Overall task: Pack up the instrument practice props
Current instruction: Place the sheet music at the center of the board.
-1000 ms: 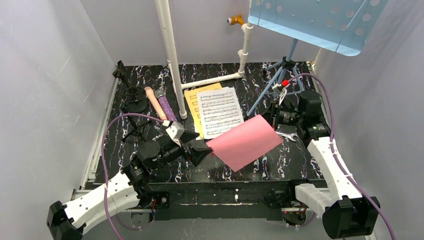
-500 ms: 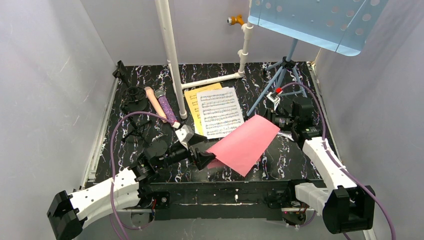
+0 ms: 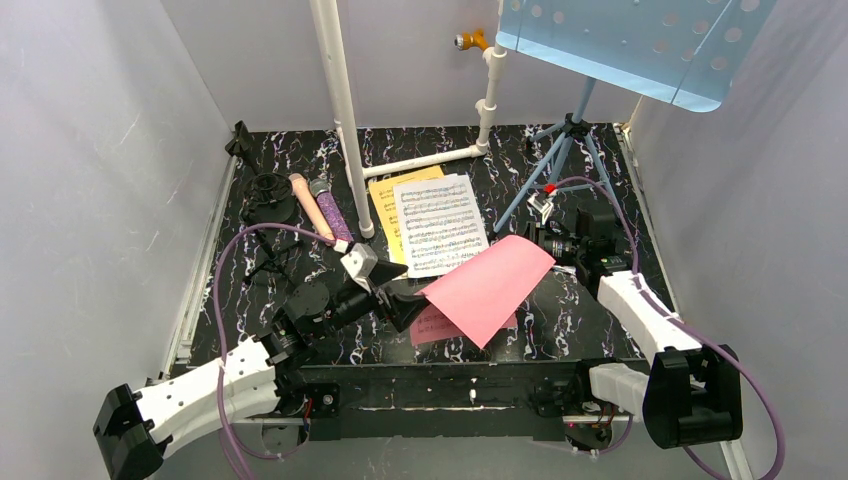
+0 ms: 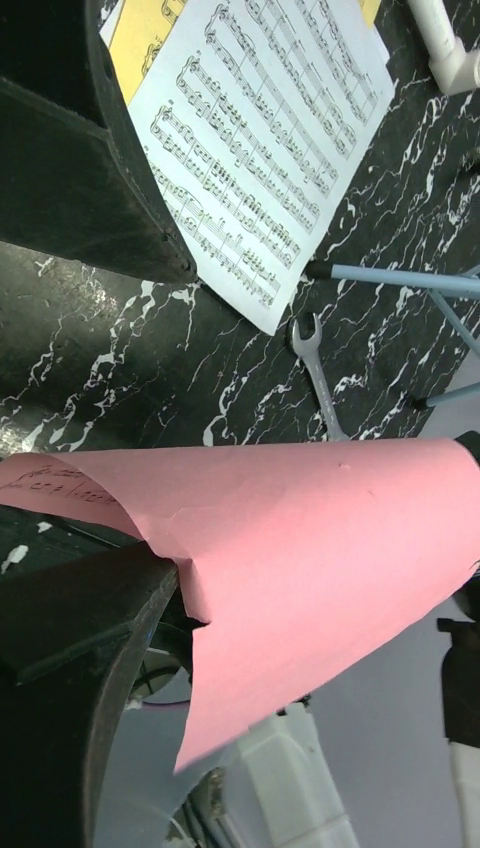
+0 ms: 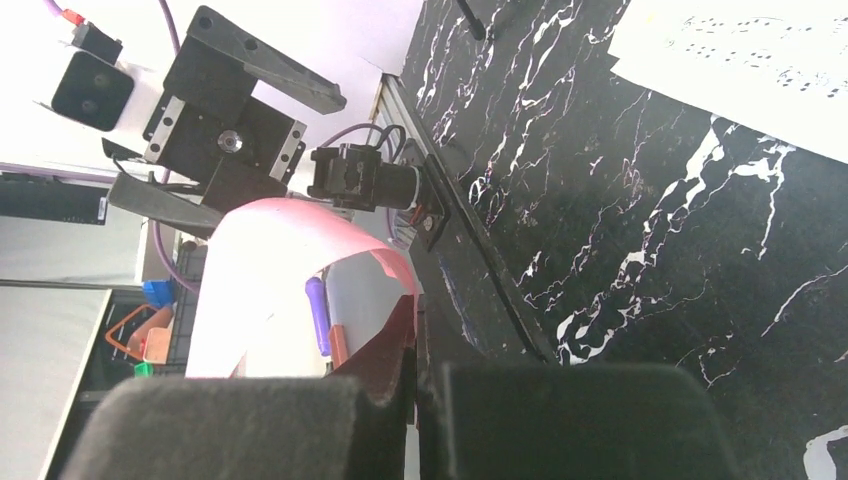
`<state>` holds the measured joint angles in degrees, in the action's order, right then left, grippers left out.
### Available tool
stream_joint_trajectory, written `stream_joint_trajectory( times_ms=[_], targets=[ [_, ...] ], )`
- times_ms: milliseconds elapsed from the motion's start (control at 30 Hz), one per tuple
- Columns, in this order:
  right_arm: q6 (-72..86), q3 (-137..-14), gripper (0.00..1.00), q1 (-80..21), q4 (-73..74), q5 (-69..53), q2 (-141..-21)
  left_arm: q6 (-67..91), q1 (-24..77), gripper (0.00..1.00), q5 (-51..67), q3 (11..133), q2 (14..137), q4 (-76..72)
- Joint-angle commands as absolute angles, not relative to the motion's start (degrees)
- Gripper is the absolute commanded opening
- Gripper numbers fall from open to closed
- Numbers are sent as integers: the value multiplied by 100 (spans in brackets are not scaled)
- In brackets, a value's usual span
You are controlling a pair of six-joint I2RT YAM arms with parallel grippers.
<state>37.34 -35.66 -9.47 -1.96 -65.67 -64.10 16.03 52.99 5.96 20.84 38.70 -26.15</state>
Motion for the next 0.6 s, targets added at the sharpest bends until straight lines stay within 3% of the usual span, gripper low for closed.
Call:
stream_joint_trajectory(
  times_ms=[0, 367, 567],
  targets=[
    [3788, -3467, 1, -1016, -534, -6540, -6462, 2025, 5318, 98, 80, 2315, 3937, -2850],
    [3730, -3416, 1, -1105, -572, -6506, -6538, 2765, 5317, 97, -342, 2742, 4613, -2856],
    [3667, -3457, 1, -1107, -545, -6495, -6583, 2773, 5317, 88, -575, 2714, 4430, -2849]
  ],
)
